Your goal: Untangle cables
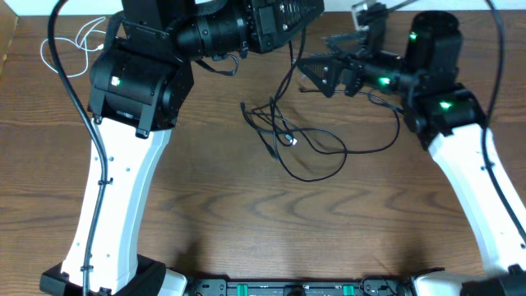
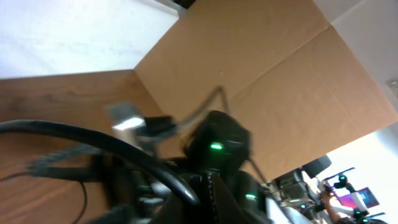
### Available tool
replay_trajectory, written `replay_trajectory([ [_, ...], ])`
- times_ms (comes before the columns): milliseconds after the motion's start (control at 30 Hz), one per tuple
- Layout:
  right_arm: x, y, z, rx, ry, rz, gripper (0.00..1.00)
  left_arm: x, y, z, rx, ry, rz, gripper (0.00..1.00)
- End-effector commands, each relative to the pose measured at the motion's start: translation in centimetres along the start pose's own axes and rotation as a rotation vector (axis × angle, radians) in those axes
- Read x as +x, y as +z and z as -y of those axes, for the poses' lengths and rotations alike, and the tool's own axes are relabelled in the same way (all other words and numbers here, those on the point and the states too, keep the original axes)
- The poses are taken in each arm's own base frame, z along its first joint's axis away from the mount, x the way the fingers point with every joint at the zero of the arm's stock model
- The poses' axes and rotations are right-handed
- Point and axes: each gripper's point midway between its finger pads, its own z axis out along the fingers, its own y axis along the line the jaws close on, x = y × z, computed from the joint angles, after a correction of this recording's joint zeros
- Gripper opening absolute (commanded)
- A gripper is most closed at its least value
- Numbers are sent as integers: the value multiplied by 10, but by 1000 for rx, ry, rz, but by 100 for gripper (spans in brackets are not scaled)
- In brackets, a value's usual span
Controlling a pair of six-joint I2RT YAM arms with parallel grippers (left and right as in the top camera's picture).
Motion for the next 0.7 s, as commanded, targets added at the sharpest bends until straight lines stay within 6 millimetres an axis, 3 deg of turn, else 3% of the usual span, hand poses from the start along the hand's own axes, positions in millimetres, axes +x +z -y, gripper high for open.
replay_trajectory([
  [0, 10, 20, -9, -93, 48, -39, 96, 4, 2, 11, 36, -35, -20, 8],
  [100, 17, 32, -9, -119, 53, -56, 64, 5, 3, 11, 36, -42, -21, 7],
  [133, 19, 34, -9, -122, 53, -59, 60, 5, 2, 11, 34, -45, -22, 7],
  [267, 17, 38, -13, -134, 37, -50, 60, 6, 2, 13, 44, -45, -31, 8],
  [300, 16, 38, -14, -136, 31, -46, 53, 7, 2, 13, 46, -46, -32, 7],
  [400, 13, 38, -15, -141, 21, -35, 10, 9, 2, 11, 37, -59, -40, 7],
  [433, 11, 38, -16, -142, 27, -30, 1, 11, 2, 8, 30, -68, -46, 7],
  [533, -5, 31, -14, -142, 69, 21, 1, 17, 1, -5, -28, -39, -57, 7],
  [667, -43, 5, -17, -144, 67, 140, 1, 20, -10, -62, -323, -22, -16, 7],
])
